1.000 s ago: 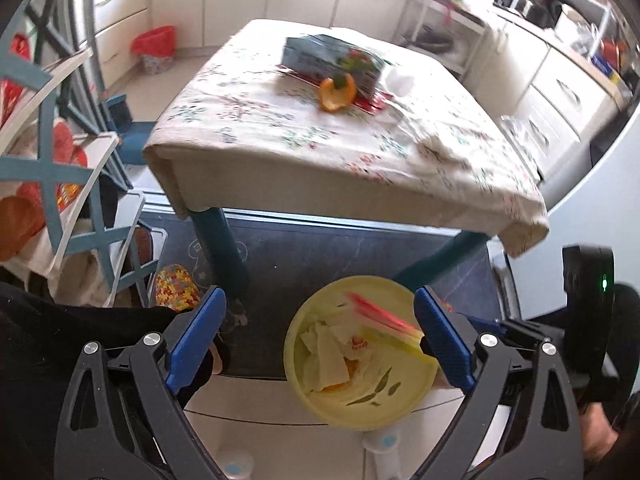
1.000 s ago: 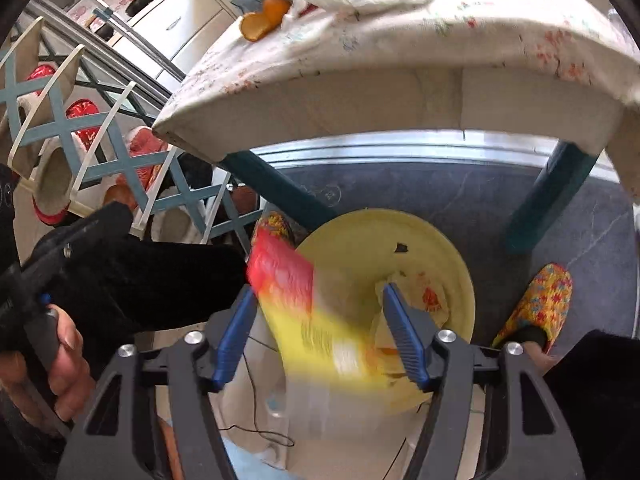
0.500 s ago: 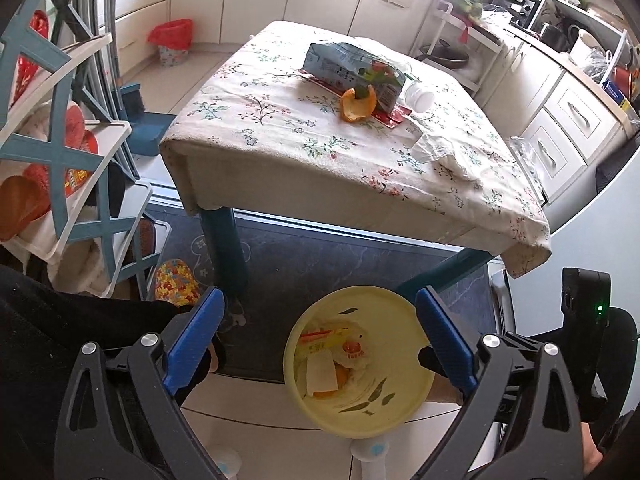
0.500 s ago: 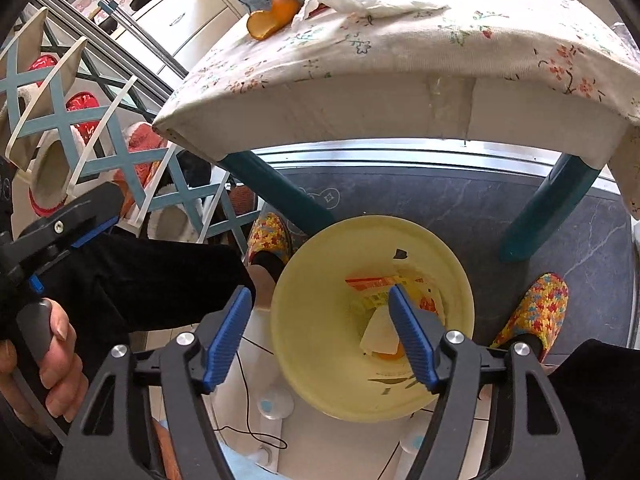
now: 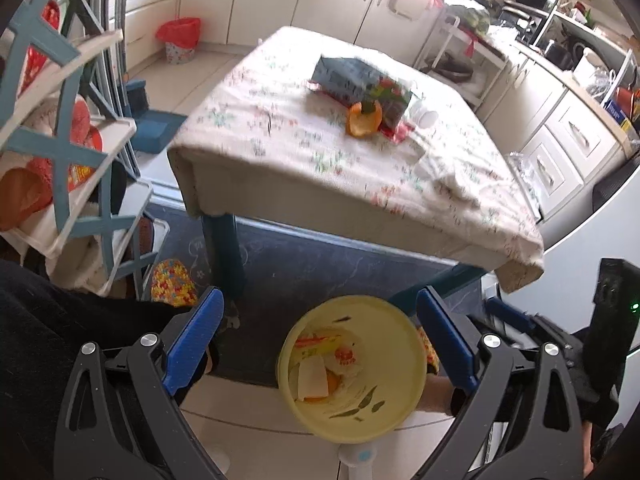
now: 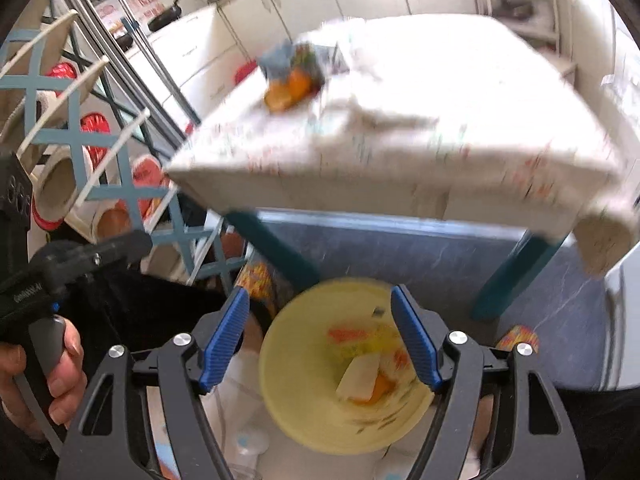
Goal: Collect trash
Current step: 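Move both tools back from the basin toward the table, then grasp the orange peel with the left tool while the right grasps the white tissue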
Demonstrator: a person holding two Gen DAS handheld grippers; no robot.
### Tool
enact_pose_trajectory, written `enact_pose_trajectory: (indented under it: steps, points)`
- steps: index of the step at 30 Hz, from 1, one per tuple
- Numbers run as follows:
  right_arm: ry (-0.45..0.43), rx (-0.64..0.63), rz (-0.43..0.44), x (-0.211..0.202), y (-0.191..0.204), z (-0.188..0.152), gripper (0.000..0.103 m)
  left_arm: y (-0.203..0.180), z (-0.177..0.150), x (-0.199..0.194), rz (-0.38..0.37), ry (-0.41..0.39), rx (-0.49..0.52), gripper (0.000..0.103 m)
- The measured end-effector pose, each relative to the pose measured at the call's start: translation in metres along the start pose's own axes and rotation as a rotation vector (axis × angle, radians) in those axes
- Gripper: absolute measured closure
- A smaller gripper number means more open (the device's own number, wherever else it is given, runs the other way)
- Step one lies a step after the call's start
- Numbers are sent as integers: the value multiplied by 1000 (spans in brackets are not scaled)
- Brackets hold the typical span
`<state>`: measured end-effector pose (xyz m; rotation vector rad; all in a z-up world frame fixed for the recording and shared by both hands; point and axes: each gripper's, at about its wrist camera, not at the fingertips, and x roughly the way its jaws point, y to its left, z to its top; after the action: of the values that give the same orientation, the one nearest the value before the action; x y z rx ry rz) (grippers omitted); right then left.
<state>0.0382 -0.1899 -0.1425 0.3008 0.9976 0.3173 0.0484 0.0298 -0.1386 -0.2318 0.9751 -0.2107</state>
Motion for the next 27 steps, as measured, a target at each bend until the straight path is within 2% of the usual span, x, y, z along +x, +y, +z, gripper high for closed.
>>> enact_pose_trajectory:
  steps: [5,9,15,22,27]
  points:
    - [-77,-42,-42,-12,-8,37,28,-1,25,-9,15,-52,9,10]
    - [-82,-90,-59,-5,-12,69,28,-1,52,-7,39,-78,13,10]
    - [-36,-153,-60,27,-13,105,28,-6,95,14,53,-95,42,10]
    - [3,-156,-38,51,-13,109,28,-23,131,67,79,-39,82,10]
    - [27,-159,-44,62,-15,109,32,-37,140,98,123,-9,134,12]
